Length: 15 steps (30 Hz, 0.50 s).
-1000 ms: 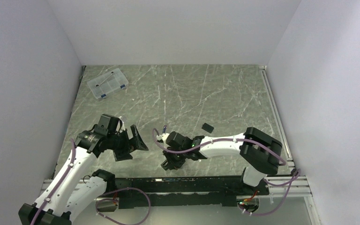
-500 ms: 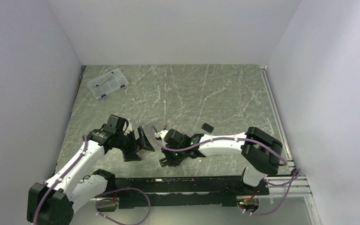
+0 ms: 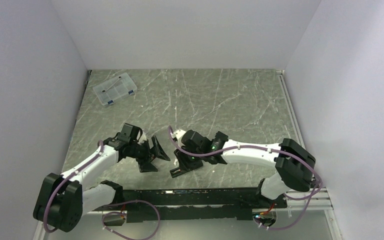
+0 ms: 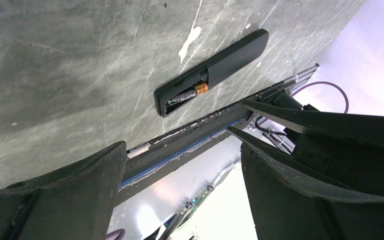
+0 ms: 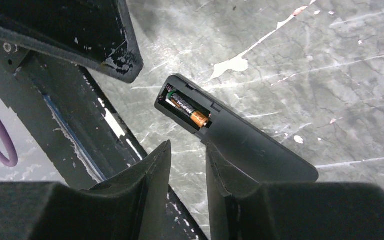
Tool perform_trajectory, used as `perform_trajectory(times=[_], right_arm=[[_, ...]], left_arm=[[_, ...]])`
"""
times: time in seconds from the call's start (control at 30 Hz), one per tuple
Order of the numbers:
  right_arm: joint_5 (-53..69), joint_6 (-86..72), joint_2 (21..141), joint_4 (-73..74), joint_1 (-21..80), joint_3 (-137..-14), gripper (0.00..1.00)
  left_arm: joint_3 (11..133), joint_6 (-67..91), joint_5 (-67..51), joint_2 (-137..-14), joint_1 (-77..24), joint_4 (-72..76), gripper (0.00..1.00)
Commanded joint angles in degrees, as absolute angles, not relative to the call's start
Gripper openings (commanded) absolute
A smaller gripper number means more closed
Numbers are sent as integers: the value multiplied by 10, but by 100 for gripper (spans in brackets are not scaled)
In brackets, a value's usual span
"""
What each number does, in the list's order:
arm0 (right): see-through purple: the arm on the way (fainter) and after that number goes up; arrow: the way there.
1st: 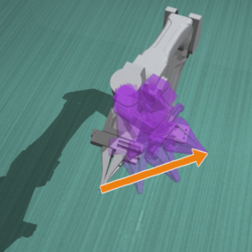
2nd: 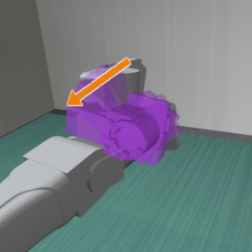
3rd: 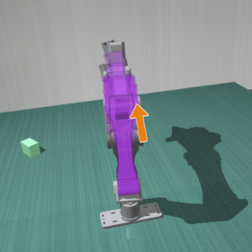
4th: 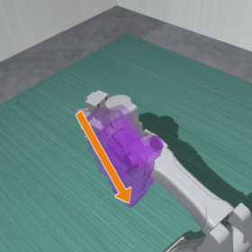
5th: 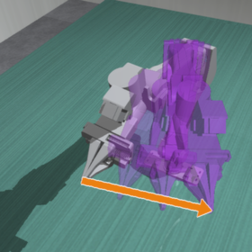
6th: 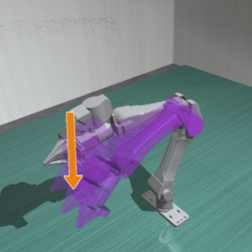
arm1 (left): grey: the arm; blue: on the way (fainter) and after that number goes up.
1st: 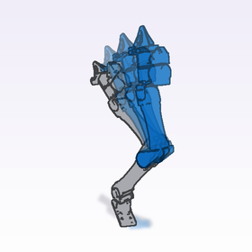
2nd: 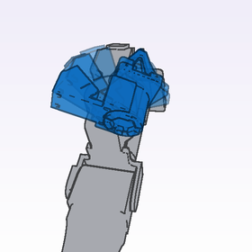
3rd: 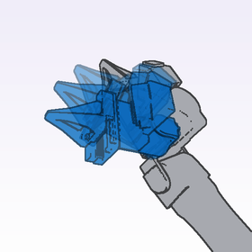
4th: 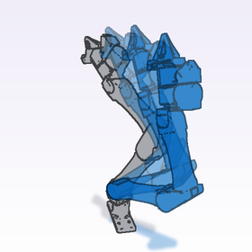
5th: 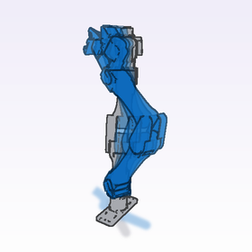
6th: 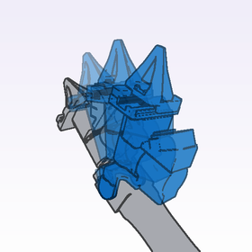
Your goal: Load the batteries into the remote control
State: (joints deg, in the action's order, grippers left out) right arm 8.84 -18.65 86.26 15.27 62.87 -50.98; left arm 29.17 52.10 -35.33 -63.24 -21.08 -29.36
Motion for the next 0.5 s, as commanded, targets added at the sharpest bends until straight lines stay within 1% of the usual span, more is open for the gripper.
perform_trajectory(times=[0.0, 0.27, 0.4, 0.47], right_arm=[[89, -194, 872, 140, 627, -527, 37], [100, -206, 909, 125, 622, -532, 38], [105, -215, 919, 116, 620, -533, 39], [103, -216, 920, 114, 620, -535, 39]], left_arm=[[273, 554, -369, -639, -229, -240, 89], [237, 586, -373, -662, -254, -183, 88], [232, 585, -369, -667, -256, -179, 88], [229, 585, -372, -670, -256, -171, 85]])
